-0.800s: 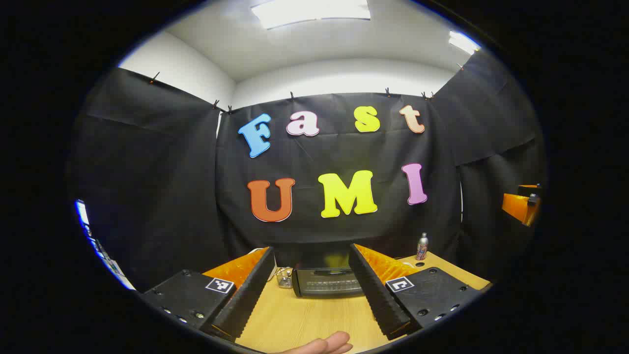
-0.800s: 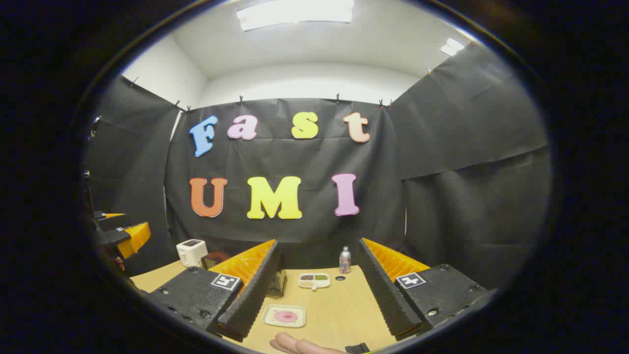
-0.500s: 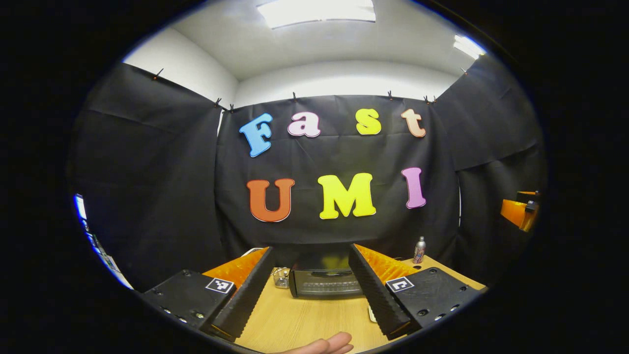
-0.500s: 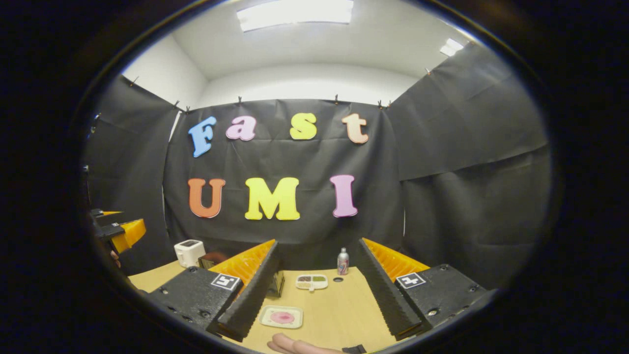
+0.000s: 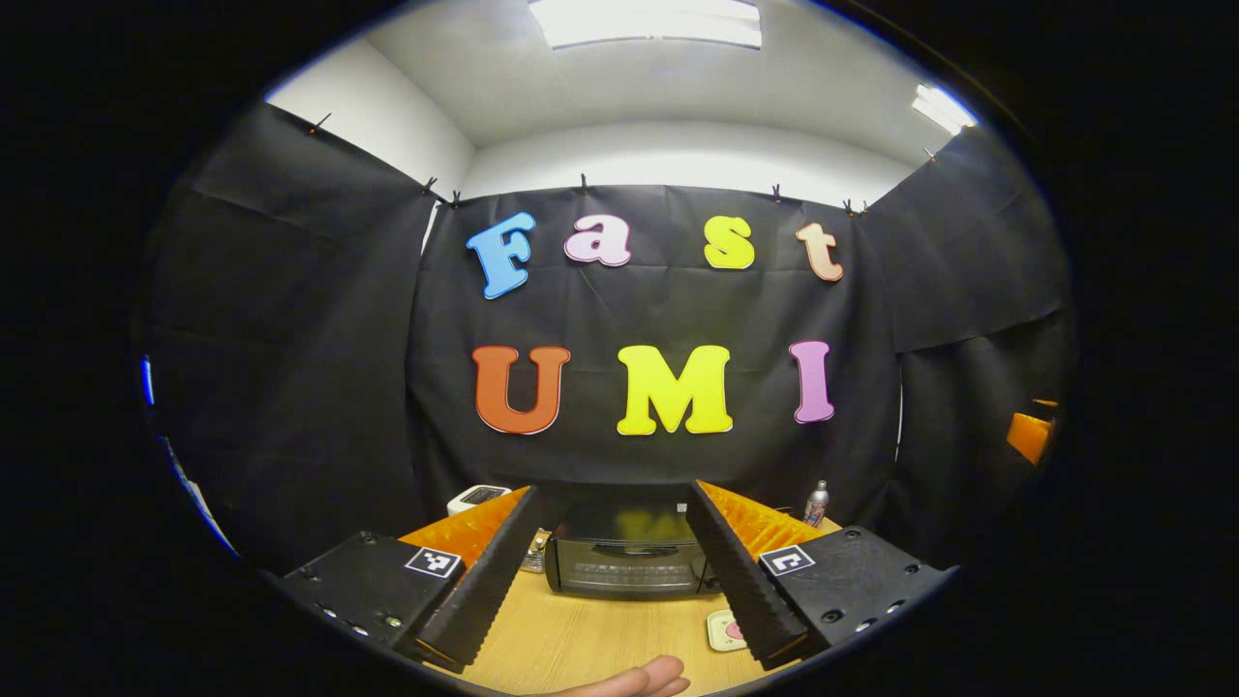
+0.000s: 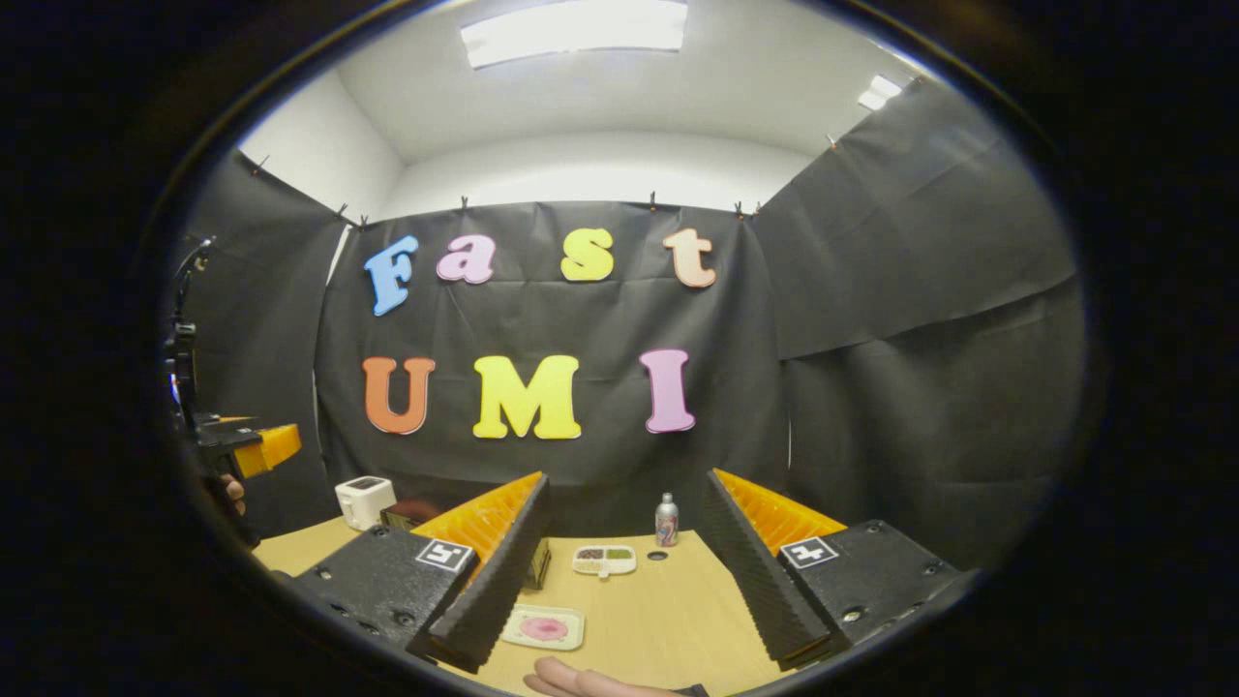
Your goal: Open the electric oven with the left hand, put the food in, and close the electric oven.
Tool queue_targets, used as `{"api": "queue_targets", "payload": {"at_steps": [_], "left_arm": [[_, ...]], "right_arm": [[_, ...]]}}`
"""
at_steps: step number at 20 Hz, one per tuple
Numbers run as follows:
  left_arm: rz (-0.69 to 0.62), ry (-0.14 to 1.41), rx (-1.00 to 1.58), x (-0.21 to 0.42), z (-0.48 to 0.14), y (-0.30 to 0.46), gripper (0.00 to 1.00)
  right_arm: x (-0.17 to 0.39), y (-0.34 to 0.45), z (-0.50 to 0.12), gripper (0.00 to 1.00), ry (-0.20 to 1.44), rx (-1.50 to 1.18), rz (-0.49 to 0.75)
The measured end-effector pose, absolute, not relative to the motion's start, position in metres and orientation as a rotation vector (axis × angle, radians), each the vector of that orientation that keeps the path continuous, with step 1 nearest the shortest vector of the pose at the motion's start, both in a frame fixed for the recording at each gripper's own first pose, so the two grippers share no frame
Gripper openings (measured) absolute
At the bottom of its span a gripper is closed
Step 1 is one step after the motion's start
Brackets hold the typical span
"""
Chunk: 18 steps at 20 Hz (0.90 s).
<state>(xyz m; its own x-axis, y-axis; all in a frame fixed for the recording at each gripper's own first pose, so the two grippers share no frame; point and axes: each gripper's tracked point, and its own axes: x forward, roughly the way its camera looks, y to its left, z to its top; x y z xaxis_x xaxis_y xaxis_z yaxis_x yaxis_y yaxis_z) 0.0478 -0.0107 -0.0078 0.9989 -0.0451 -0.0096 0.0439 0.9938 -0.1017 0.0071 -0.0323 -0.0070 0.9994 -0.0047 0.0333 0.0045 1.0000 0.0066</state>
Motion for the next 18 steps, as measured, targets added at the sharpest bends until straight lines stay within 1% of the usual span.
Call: {"api": "queue_targets", "payload": {"at_steps": [3,6,9,13,18], "left_arm": [[-0.077,0.036,-0.132,0.074,-0.020,-0.020,0.94],[-0.101,0.077,-0.118,0.107,-0.041,-0.030,0.95],[-0.143,0.145,-0.100,0.139,-0.077,-0.039,0.95],[-0.132,0.244,-0.093,0.188,-0.130,-0.038,0.96],[-0.152,0.351,-0.097,0.238,-0.181,-0.059,0.95]], "right_arm": [[0.017,-0.044,-0.010,0.96,-0.035,0.016,-0.020],[0.027,-0.053,-0.013,0.96,-0.030,0.029,-0.027],[0.037,-0.063,-0.020,0.96,-0.029,0.053,-0.033],[0.049,-0.075,-0.029,0.96,-0.026,0.066,-0.031],[0.070,-0.092,-0.043,0.96,-0.009,0.068,-0.064]]}}
